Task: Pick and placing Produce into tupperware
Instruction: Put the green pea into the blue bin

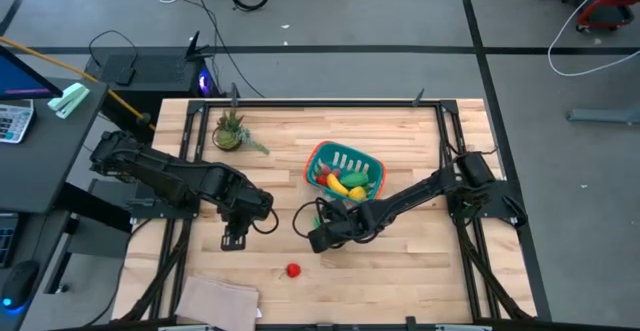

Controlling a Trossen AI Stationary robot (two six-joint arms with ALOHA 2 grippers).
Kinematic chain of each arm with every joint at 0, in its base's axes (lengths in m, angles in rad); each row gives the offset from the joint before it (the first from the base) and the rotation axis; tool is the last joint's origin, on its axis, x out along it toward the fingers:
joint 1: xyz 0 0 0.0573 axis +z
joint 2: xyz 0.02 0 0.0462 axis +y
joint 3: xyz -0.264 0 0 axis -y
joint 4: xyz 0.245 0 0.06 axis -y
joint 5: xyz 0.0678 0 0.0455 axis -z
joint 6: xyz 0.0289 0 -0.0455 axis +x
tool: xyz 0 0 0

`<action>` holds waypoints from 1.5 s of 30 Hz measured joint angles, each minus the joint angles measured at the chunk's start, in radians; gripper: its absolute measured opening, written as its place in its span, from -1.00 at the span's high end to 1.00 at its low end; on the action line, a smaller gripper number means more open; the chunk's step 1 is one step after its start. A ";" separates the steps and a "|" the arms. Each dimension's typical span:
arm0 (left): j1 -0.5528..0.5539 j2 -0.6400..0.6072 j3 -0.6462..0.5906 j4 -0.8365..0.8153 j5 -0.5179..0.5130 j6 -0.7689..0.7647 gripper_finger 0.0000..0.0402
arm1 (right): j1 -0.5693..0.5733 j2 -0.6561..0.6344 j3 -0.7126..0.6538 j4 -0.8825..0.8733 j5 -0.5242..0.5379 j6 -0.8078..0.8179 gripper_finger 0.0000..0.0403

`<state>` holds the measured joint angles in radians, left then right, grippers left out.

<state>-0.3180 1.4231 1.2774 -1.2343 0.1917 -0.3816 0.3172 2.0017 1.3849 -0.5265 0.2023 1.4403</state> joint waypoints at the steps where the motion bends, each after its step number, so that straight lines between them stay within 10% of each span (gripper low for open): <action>1: 0.000 0.000 0.000 0.001 0.000 0.001 0.32 | -0.004 0.000 0.000 0.000 -0.001 0.000 -0.17; 45: 0.000 0.000 0.000 0.005 0.000 0.001 0.32 | -0.023 0.091 0.002 0.114 -0.042 0.008 -0.17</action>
<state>-0.3180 1.4231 1.2774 -1.2297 0.1912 -0.3808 0.2947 2.0922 1.3869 -0.4129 0.1602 1.4479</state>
